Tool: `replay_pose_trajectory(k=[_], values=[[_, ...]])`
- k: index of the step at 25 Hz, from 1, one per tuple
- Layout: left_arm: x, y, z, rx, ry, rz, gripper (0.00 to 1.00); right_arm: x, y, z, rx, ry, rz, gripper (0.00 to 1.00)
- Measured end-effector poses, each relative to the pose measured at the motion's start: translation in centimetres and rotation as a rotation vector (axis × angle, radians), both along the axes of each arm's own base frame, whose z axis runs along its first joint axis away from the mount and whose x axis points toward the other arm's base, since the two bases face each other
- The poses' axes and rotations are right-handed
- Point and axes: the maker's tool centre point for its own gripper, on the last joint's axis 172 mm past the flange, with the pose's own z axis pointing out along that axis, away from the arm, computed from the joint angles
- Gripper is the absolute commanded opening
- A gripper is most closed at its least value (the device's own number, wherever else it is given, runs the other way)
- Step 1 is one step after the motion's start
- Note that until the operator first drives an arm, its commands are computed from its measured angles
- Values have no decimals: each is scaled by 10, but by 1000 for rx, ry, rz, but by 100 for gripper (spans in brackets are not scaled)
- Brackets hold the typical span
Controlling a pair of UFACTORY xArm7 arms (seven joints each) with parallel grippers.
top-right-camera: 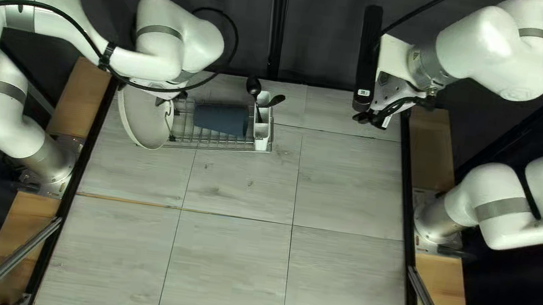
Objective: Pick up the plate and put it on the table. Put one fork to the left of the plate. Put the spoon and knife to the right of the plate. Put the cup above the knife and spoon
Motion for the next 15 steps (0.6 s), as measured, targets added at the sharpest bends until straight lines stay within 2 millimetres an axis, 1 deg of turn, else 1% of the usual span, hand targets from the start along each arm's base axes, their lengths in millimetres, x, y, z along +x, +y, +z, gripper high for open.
replay_pose_trajectory(k=[5,10,11,12,13,14,15], values=[[-12,-1,4,5,15,13,100,0,0,0,0,0,0,100],[-22,-1,4,14,28,18,100,0,0,0,0,0,0,100],[-24,0,3,15,29,18,93,0,0,0,0,0,0,100],[-26,1,2,15,30,19,79,0,0,0,0,0,0,100],[-28,3,0,14,31,19,11,0,0,0,0,0,0,100],[-29,4,-2,13,32,20,1,0,0,0,0,0,0,100],[-31,5,-3,12,34,21,0,0,0,0,0,0,0,100]])
